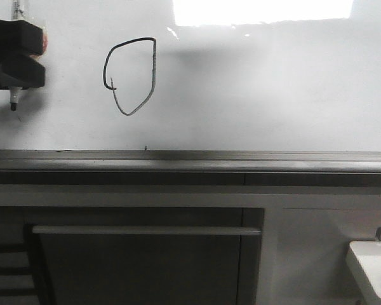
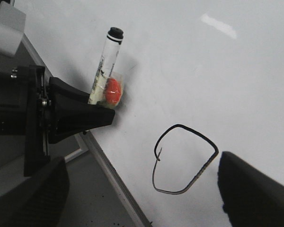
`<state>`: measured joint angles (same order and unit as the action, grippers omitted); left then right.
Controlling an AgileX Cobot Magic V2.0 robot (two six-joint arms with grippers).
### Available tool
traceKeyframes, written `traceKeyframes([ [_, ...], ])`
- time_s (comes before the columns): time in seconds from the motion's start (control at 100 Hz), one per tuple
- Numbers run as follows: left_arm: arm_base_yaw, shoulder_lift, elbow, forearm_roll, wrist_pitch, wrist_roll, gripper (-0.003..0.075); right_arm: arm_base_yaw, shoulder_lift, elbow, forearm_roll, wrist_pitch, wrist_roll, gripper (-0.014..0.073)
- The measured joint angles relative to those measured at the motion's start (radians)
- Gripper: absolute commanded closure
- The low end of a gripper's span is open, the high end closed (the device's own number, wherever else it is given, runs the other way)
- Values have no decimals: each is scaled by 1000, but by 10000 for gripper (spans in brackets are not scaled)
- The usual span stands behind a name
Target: Write number 0 on whiteboard
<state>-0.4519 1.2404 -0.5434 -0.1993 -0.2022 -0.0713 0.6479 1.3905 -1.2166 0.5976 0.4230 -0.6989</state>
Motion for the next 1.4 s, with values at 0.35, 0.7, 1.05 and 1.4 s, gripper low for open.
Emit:
traceKeyframes([
  [0.35,72,53,-114,-20,228,0,741,0,0,0,2,8,0,35],
  [0.7,72,55,-121,-20,238,0,422,0,0,0,2,30,3,35],
  [1.05,72,33,-123,2,255,0,304,0,0,0,2,41,3,36],
  [1.4,78,-223,-121,77,320,0,491,-47,-86,8,2,62,5,662],
])
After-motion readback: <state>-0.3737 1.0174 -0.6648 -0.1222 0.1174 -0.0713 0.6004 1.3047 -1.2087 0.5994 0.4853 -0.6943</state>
